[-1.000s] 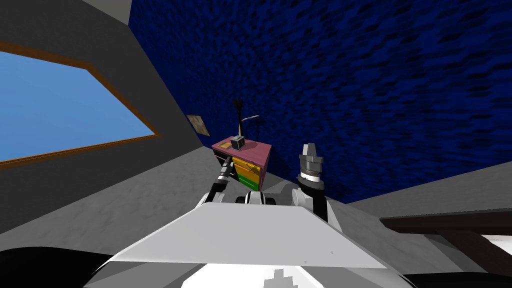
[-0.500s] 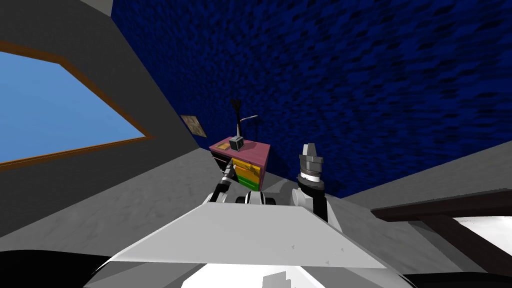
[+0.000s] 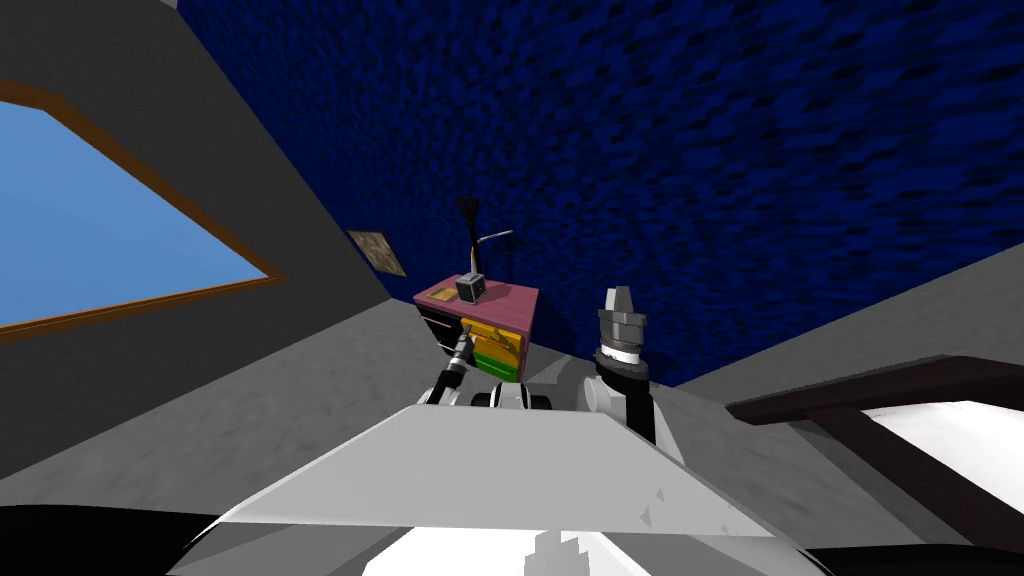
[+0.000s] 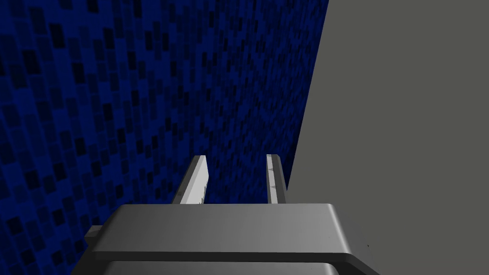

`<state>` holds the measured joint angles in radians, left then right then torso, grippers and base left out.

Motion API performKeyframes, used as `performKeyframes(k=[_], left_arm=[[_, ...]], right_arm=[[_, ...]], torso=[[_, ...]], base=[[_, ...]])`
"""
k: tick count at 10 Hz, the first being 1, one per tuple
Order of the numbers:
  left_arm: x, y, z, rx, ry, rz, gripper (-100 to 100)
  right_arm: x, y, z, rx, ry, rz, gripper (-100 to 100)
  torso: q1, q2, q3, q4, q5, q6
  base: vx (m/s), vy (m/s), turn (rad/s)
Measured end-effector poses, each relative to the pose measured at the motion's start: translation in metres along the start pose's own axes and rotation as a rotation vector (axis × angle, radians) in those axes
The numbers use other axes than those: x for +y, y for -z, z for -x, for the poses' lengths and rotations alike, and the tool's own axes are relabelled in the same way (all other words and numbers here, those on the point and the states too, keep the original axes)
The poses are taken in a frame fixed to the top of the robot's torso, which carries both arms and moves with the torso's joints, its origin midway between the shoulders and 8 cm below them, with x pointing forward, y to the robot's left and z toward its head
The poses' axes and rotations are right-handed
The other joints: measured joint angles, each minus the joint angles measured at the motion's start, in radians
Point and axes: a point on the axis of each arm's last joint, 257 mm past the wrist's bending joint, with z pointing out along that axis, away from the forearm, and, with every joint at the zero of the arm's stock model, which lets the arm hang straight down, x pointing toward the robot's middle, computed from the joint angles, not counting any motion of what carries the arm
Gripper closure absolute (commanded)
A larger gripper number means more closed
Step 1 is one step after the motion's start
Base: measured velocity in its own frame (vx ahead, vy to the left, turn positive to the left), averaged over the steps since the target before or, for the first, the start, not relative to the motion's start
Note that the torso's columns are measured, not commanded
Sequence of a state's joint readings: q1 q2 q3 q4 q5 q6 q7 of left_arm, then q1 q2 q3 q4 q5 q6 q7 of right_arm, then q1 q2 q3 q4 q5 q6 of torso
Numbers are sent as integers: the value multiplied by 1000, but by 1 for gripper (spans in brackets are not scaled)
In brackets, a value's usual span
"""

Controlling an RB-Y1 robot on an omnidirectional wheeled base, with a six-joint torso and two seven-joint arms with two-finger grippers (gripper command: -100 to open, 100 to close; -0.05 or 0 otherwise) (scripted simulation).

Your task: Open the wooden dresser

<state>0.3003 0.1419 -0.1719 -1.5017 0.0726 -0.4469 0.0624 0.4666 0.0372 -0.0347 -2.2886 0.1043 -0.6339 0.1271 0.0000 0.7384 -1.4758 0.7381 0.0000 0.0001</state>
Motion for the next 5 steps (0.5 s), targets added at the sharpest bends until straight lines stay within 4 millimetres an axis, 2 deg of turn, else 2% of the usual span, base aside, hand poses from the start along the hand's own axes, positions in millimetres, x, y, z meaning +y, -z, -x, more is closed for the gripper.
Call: performKeyframes(k=[5], left_arm=[[38, 3, -11, 15, 24, 73, -100]], right_arm=[[0, 0, 0, 0, 0, 0, 0]], torso=[[0, 0, 0, 0, 0, 0]], base=[[5, 34, -62]])
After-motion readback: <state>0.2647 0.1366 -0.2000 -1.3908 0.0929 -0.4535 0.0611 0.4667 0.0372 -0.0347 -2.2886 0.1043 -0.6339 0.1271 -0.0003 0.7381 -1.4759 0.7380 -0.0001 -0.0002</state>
